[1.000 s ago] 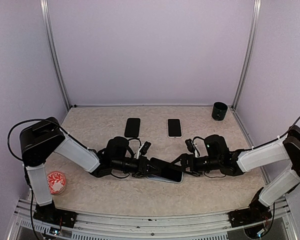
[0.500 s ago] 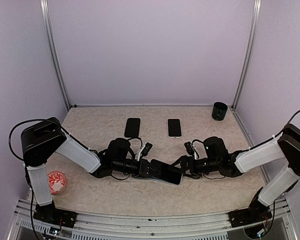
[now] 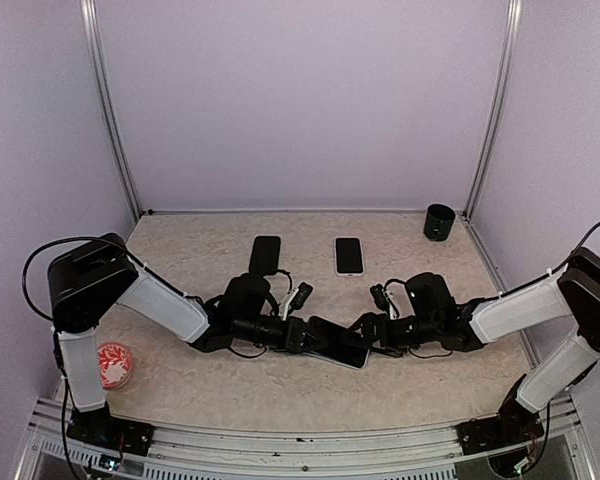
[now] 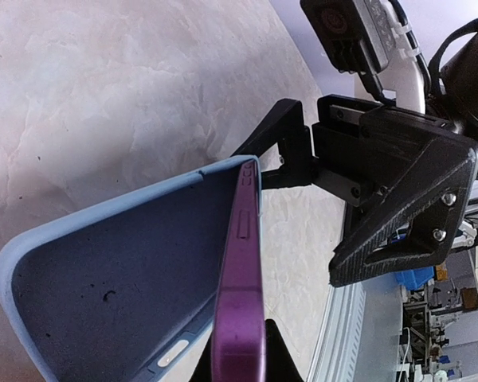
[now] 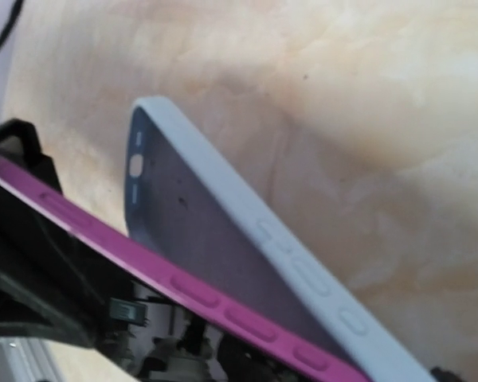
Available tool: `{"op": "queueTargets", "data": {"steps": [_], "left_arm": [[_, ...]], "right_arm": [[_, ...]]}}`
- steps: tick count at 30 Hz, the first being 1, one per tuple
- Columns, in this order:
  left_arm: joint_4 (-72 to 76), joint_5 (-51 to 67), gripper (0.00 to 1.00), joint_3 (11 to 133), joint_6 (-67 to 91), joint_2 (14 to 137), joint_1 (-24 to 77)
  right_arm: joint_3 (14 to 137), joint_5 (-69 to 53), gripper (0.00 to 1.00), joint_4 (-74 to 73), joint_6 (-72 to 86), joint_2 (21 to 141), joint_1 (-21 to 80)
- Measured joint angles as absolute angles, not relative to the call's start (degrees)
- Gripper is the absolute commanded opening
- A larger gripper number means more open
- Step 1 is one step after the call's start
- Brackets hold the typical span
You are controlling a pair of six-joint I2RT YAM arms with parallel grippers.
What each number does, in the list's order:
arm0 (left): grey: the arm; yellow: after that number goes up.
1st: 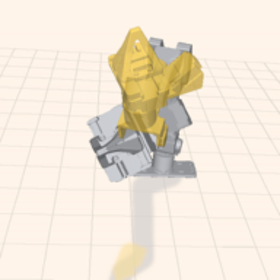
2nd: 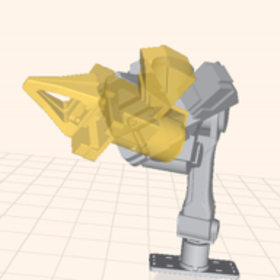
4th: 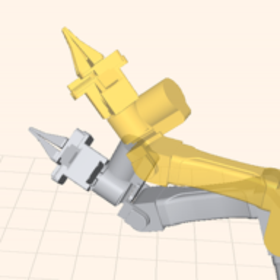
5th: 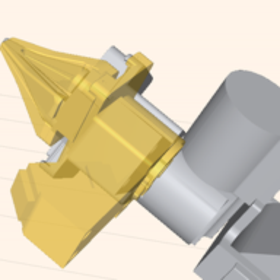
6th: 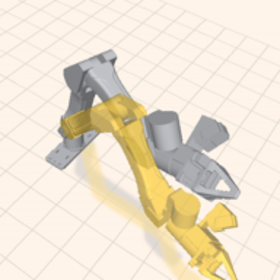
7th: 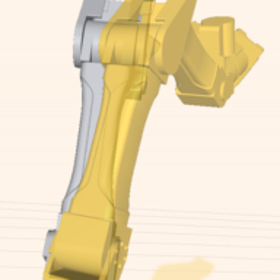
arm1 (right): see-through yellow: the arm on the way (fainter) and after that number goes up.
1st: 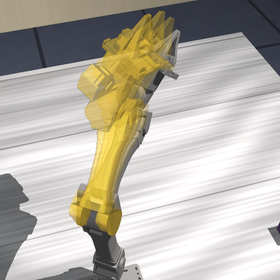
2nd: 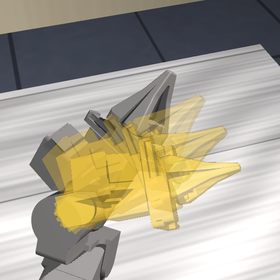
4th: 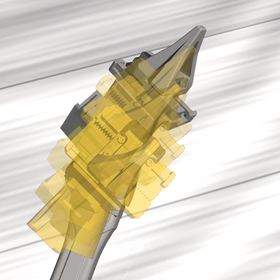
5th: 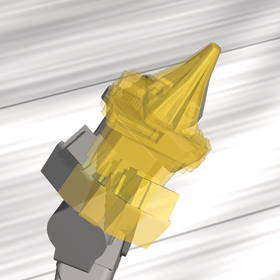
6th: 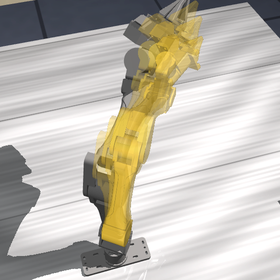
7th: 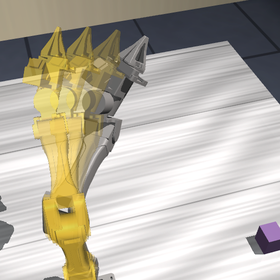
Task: Put the phone into the phone case
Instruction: Install the phone into the phone case.
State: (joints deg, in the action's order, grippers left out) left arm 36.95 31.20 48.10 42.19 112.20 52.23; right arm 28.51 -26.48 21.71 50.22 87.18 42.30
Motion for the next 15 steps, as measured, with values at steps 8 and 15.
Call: {"op": "queueTargets", "data": {"steps": [8,15], "left_arm": [[33.89,31.33,0.00,50.13,41.12,112.55,52.16],[38.76,31.18,0.00,47.44,44.14,112.68,52.10]], "right_arm": [[29.02,-26.09,1.00,20.25,49.76,87.11,42.09],[25.82,-26.37,0.94,27.68,53.12,87.11,42.02]]}}
